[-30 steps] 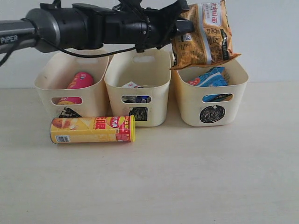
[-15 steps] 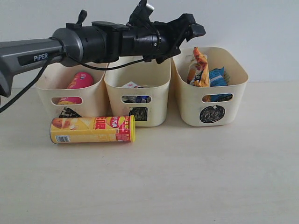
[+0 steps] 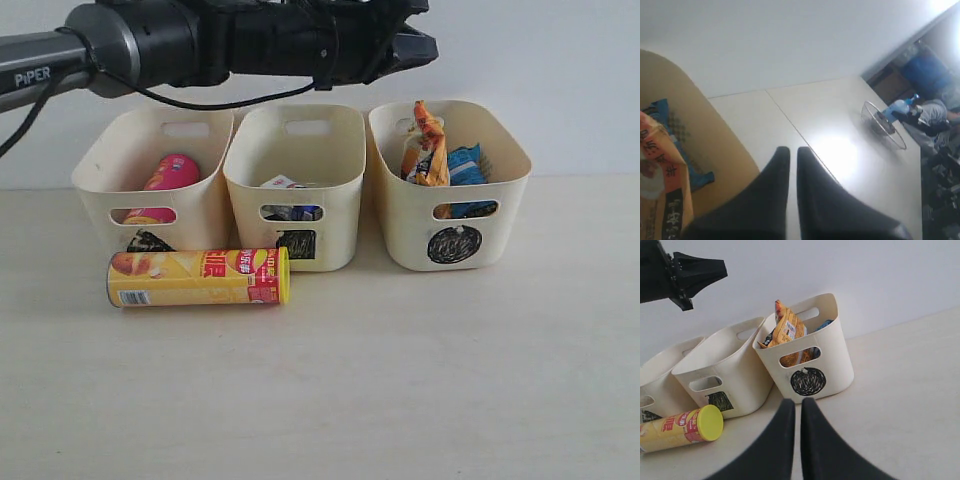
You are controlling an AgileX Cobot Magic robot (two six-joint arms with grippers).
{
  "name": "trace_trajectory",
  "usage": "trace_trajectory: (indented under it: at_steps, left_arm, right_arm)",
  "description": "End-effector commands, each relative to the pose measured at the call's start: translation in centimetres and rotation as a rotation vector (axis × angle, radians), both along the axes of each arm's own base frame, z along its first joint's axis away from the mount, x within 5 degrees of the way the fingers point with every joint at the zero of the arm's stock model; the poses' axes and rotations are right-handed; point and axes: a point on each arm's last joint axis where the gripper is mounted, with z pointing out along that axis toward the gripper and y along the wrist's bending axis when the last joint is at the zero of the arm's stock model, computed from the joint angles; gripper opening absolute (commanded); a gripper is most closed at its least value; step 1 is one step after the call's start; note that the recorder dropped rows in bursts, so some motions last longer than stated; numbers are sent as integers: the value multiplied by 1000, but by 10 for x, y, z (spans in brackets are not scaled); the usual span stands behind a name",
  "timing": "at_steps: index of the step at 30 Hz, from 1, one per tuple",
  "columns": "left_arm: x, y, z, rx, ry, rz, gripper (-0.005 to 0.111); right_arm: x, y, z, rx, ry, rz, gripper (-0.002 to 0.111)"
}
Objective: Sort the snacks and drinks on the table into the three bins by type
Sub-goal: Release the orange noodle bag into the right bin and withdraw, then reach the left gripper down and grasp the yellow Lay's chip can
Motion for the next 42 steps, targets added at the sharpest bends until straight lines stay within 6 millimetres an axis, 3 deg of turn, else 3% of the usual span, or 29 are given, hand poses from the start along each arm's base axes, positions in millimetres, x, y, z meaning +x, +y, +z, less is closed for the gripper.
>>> trace_trajectory:
  at_steps: [1,9,13,18,23,28,37,39,42]
  left_arm:
    - [-16,6,28,75,-79,-73,4]
    - [-49,27,41,266,-123,-123,4]
    - [-76,45,42,360,-146,-138,4]
    - [-106,67,35,498,-175,-164,4]
    - [-120,82,15,714,-183,-274,4]
    - [-124,100,-8,974,-186,-382,4]
    - [-106,123,-39,1382,-328,-491,4]
    - [-102,122,-47,1410,-362,-528,9]
    - [-95,119,-60,1432,-407,-585,30]
  right_arm:
    - [0,0,-2,-5,6,0,1]
    - [0,0,-2,-5,6,0,1]
    - [0,0,-2,-5,6,0,1]
    - [0,0,-2,-5,6,0,1]
    - [0,0,-2,-2,9,1,1]
    - [0,0,-2,-2,9,1,1]
    - [0,0,-2,-2,8,1,1]
    - [0,0,-2,-2,8,1,1]
    - [0,0,-2,-2,8,1,1]
